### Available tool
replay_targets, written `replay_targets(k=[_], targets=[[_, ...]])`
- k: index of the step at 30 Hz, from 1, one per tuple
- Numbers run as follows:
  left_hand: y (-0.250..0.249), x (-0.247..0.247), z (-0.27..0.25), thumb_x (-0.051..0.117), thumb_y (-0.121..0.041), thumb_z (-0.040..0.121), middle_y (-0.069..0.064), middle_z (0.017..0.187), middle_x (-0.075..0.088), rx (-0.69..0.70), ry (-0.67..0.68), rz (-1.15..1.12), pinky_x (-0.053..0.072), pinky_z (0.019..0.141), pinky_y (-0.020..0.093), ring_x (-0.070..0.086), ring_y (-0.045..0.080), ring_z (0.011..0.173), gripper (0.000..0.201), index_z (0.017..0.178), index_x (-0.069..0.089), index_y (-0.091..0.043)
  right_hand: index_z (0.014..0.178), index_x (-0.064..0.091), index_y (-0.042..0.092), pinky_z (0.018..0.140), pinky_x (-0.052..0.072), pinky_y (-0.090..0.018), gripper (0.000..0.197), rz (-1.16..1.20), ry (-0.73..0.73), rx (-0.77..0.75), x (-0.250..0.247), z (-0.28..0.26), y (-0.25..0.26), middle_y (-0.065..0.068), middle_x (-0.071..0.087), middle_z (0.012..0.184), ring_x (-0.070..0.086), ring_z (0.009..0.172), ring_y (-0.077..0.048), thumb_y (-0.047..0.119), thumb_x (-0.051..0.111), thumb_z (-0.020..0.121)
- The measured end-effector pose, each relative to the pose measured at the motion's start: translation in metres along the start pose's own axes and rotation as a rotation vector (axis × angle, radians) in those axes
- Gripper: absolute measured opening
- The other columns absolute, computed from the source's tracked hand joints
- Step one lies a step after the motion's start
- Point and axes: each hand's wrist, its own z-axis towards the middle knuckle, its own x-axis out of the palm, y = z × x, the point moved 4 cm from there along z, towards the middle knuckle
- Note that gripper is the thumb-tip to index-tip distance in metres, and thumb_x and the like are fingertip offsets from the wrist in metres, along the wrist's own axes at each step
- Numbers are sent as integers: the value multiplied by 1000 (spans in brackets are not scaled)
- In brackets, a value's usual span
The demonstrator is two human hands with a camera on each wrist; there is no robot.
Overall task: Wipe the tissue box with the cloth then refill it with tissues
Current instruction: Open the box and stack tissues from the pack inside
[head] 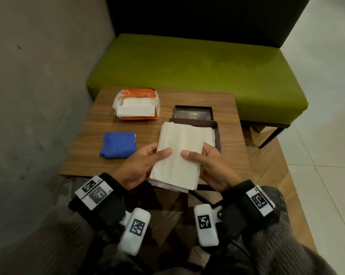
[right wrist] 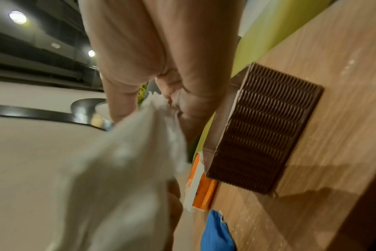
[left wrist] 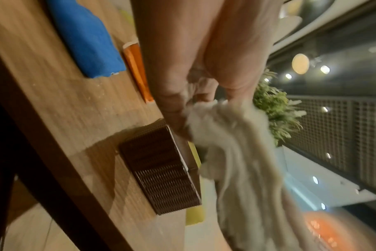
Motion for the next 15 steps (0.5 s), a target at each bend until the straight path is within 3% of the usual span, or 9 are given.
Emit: replay_targets(k=[2, 5, 7, 10, 15], targets=[[-1, 4, 5, 63, -23, 81, 5, 108, 70, 42, -64, 107, 58, 78, 34, 68, 21, 98, 41, 120, 53, -22, 126, 55, 9, 91, 56, -38, 46, 21, 3, 8, 1, 2, -3, -9, 68, 120, 66, 109, -25, 8, 66, 81], [-2, 7, 14, 66, -23, 81, 7, 115, 66, 41, -105, 172, 54, 88, 41, 65, 24, 104, 52, 130, 47, -19, 120, 57, 10, 87, 57, -37, 36, 66, -20, -10, -2, 4, -3, -10, 69, 117, 67, 106, -25, -1, 61, 86], [-1, 6, 19, 66, -26, 77, 8, 120, 64, -14, -32, 117, 54, 90, 41, 64, 25, 107, 57, 130, 46, -21, 122, 55, 10, 86, 58, -38, 38, 137, -46, -37, -8, 7, 1, -11, 68, 118, 67, 106, -25, -4, 58, 87], [-3, 4, 24, 65, -22, 76, 8, 117, 66, -77, 37, 38, 56, 85, 33, 64, 21, 106, 51, 125, 50, -16, 128, 50, 9, 82, 59, -40, 45, 232, -105, -98, -16, 14, 8, -13, 65, 122, 65, 109, -28, -7, 56, 87], [-18, -13, 50, 60, -12, 87, 10, 117, 66, 69, -140, 80, 56, 85, 32, 64, 21, 106, 34, 121, 57, -7, 127, 51, 10, 77, 60, -36, 43, 259, -242, -142, -36, 25, 19, -10, 65, 119, 65, 106, -25, -2, 59, 87]])
